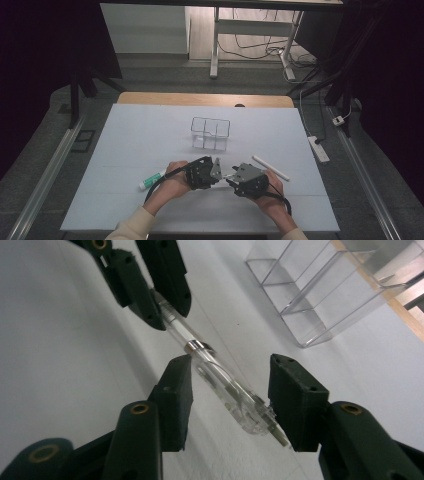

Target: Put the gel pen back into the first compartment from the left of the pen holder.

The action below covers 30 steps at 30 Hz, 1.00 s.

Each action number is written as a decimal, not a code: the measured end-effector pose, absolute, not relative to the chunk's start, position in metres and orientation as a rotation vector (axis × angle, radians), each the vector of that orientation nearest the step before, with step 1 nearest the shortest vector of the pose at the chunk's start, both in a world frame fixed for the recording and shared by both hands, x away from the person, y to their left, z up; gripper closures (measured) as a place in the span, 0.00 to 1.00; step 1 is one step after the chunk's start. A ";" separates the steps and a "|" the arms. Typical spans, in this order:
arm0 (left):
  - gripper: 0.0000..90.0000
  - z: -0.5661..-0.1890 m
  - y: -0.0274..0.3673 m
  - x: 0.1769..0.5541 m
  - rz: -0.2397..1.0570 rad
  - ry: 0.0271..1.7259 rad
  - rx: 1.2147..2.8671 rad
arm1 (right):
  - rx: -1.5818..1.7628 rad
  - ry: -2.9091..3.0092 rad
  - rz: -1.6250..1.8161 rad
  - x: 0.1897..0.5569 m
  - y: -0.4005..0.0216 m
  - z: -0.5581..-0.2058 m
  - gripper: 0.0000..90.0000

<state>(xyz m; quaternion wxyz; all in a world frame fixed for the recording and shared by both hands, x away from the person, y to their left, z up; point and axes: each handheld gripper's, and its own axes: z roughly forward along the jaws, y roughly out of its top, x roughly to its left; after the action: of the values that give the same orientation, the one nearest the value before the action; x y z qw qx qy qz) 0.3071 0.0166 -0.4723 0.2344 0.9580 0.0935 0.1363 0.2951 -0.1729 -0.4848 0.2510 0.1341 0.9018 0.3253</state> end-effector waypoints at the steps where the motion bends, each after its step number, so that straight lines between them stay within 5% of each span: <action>1: 0.88 -0.472 0.017 0.307 0.373 0.255 2.626 | 0.348 2.458 0.867 0.294 -0.172 -0.485 0.59; 24: 0.87 -0.462 0.025 0.306 0.378 0.256 2.530 | 0.174 2.483 0.718 0.286 -0.161 -0.495 0.84; 30: 0.98 -0.458 0.029 0.306 0.396 0.269 2.482 | 0.169 2.484 0.728 0.285 -0.159 -0.497 0.87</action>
<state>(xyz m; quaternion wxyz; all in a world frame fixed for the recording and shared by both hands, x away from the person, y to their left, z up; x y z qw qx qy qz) 0.3061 0.0289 -0.4583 0.3022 0.9360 0.1014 0.1495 0.2854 -0.1587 -0.4967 0.2705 0.0629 0.9219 0.2701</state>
